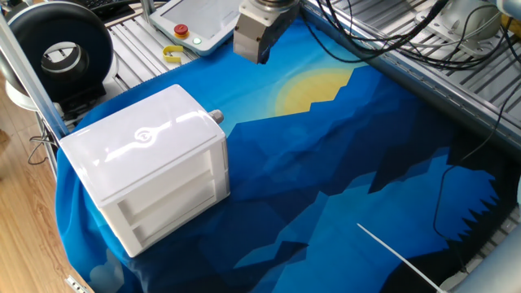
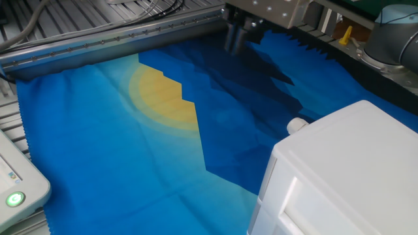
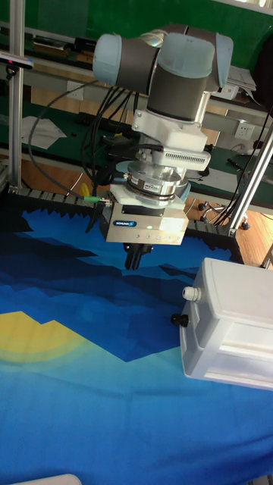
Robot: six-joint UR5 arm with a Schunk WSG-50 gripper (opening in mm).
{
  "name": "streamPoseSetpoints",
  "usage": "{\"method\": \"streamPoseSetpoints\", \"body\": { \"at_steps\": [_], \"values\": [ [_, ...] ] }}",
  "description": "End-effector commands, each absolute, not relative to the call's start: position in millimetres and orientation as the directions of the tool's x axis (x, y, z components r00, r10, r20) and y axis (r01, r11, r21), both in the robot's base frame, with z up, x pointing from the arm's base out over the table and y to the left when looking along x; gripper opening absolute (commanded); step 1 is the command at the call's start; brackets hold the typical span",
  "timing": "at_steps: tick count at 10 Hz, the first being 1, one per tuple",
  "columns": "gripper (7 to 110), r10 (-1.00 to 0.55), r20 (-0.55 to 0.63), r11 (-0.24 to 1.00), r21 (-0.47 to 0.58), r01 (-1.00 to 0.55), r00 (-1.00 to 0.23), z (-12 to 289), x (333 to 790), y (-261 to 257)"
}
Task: Grasp the handle and open the drawer
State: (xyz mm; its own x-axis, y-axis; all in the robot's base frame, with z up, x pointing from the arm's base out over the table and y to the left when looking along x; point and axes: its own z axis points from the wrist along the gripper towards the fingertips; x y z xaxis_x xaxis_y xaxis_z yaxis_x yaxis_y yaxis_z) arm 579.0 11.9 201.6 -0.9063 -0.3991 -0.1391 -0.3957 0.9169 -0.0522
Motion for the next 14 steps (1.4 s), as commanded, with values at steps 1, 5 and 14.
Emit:
{"method": "streamPoseSetpoints", "body": {
  "at_steps": [1, 5, 14],
  "values": [
    [7, -0.591, -0.194, 0.793, 0.037, -0.608, -0.783, 205.8, 573.3, 51.3],
    [7, -0.702, -0.159, 0.711, -0.108, -0.695, -0.694, 214.1, 565.2, 64.7],
    [7, -0.934, -0.055, 0.354, -0.281, -0.892, -0.353, 210.6, 575.3, 66.3]
  ]
}}
